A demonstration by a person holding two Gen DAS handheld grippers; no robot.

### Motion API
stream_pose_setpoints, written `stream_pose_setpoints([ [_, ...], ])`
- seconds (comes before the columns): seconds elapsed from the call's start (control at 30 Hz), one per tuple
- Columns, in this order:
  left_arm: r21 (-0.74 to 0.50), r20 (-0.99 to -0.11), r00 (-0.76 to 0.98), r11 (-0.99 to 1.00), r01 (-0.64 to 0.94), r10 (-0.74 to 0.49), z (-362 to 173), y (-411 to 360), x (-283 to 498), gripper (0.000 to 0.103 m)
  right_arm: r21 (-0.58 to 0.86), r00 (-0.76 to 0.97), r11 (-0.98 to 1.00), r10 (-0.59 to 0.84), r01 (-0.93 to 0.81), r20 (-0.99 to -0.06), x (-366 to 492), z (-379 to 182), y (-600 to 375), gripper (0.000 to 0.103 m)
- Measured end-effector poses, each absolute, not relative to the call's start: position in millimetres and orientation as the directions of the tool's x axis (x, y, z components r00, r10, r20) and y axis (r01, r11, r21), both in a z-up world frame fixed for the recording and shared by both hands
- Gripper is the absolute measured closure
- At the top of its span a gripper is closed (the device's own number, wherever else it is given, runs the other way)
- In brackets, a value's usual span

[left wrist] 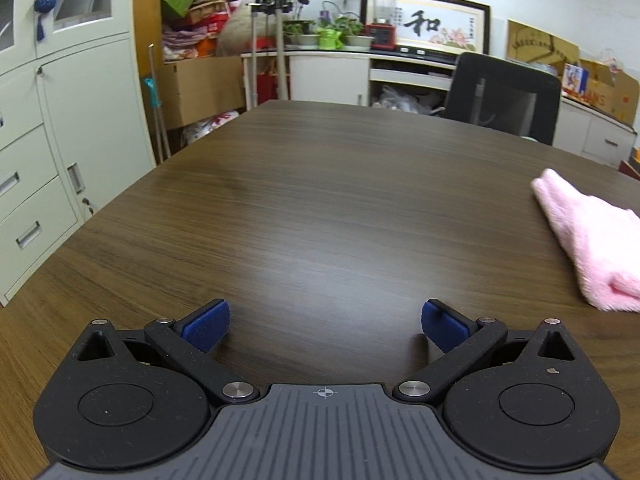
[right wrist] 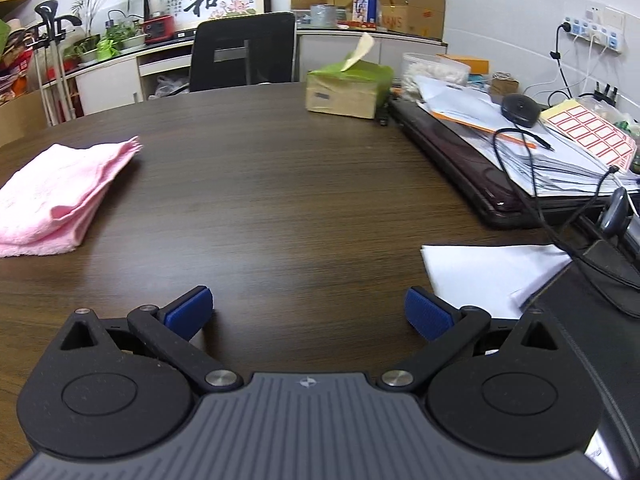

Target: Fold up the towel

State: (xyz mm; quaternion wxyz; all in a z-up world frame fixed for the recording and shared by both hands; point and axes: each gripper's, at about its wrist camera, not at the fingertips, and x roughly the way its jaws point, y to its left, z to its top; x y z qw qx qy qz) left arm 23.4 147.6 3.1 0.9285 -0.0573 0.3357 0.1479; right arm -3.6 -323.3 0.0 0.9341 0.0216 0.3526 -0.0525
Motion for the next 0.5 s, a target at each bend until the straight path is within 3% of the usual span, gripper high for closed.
stream_pose_setpoints([
  [0.5,0.015,-0.648,0.724,0.954,-0.3,0.238,3,162,26,0.0,0.009,0.75,0.994,-0.077,0.11,-0.657,-5,0,-327,0.0],
])
